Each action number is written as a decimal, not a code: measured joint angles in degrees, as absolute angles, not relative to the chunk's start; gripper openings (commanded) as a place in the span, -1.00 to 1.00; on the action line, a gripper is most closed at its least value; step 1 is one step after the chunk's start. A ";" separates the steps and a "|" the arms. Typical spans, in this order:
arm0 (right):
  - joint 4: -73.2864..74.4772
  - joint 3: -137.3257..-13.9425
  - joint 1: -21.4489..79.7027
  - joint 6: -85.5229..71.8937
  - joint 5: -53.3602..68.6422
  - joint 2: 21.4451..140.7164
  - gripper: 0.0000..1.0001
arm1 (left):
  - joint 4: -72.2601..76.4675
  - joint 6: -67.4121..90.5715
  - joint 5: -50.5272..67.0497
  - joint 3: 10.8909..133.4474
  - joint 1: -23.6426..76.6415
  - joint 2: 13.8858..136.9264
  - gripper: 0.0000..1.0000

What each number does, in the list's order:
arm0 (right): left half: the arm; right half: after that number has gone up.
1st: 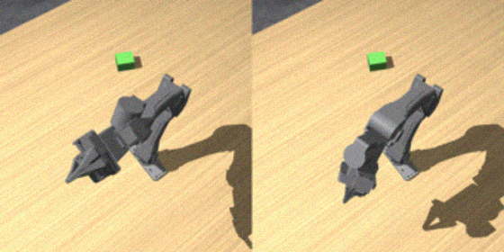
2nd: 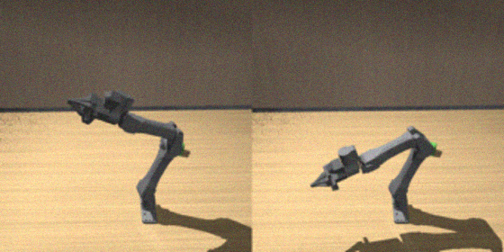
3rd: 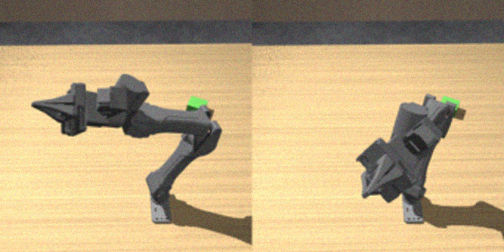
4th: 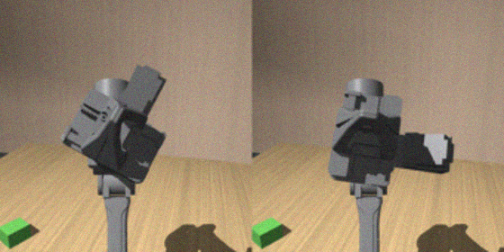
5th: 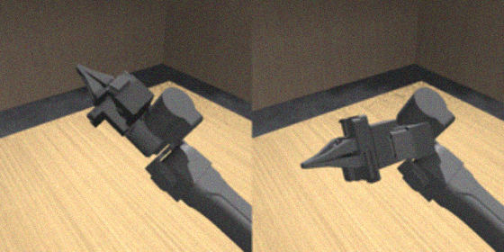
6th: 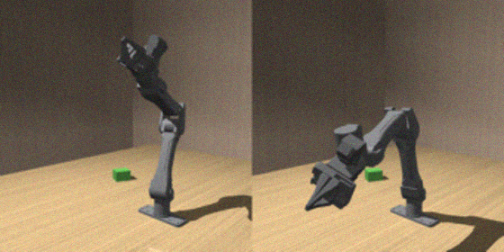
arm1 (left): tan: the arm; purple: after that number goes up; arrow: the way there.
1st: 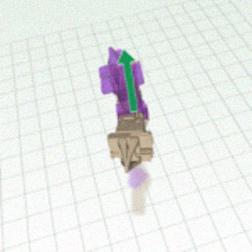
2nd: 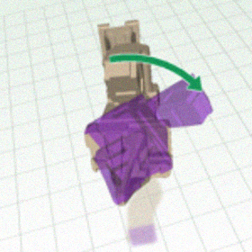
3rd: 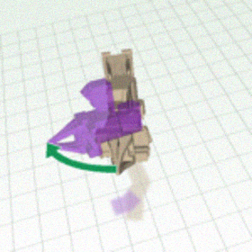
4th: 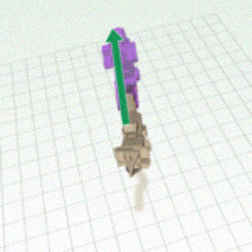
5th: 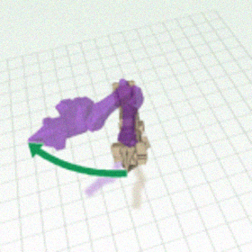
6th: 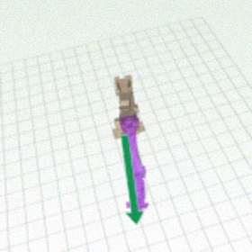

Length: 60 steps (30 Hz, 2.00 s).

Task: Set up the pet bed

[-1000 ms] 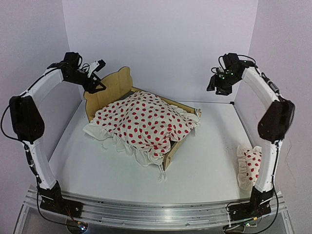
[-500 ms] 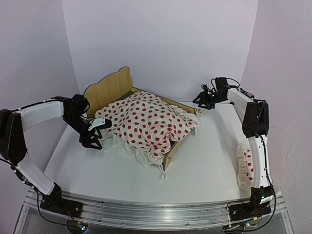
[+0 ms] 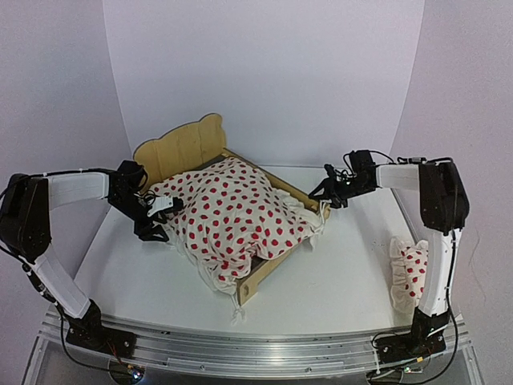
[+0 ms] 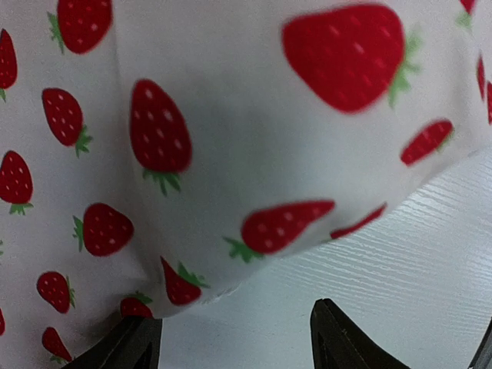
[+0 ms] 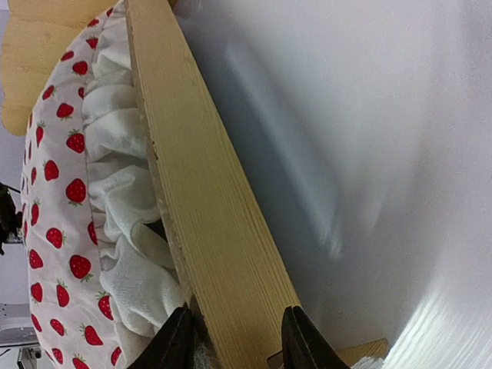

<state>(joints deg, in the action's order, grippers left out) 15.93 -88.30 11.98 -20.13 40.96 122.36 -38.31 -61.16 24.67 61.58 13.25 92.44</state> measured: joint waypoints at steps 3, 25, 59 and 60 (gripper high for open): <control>16.36 -79.87 15.90 -19.37 37.02 115.82 -0.23 | -39.13 -62.65 25.48 61.16 11.39 92.37 0.35; 18.81 -50.65 51.09 -36.67 12.73 87.43 -0.18 | -36.00 -73.99 33.91 59.86 3.53 96.81 0.42; 32.81 -65.59 49.27 -22.44 -0.11 78.74 0.56 | -32.61 -65.71 39.25 89.97 -1.64 103.26 0.63; 33.11 -66.96 47.56 -20.94 -0.16 78.74 0.57 | -33.98 -65.71 39.09 88.65 -2.18 100.36 0.62</control>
